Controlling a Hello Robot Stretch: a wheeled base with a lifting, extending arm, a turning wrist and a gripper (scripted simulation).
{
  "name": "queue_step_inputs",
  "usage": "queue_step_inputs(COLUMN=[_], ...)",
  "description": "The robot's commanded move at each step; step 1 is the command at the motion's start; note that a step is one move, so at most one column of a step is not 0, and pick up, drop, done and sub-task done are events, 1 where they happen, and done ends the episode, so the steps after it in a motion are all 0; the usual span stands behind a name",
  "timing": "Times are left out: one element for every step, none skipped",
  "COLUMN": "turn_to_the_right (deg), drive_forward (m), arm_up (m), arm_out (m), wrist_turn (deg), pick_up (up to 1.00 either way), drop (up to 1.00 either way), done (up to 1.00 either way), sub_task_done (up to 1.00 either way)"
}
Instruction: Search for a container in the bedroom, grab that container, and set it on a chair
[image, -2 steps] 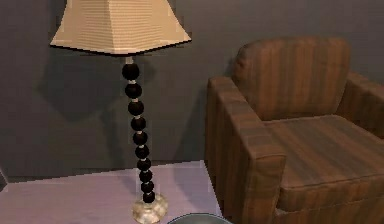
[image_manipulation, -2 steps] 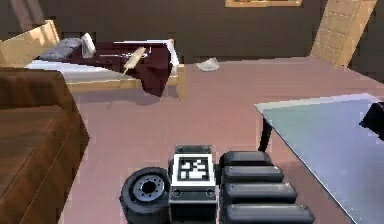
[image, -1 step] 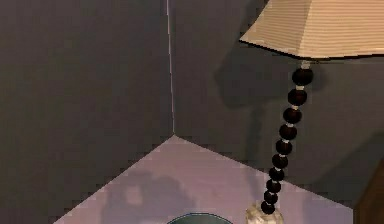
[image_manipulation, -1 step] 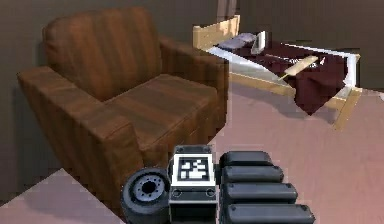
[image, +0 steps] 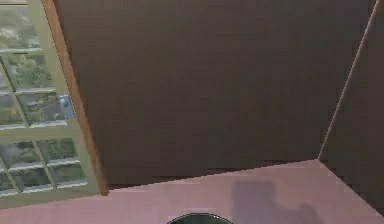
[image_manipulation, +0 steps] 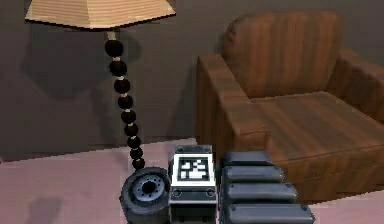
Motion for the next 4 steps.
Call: queue_step_inputs(turn_to_the_right=[-45.0,-9.0,45.0,45.0], drive_forward=[0.0,0.0,0.0,0.0], arm_up=[0.0,0.0,0.0,0.0], arm_out=[0.0,0.0,0.0,0.0], wrist_turn=[0.0,0.0,0.0,0.0], pick_up=[0.0,0.0,0.0,0.0], drop=[0.0,0.0,0.0,0.0], done=[0.0,0.0,0.0,0.0], sub_task_done=[0.0,0.0,0.0,0.0])
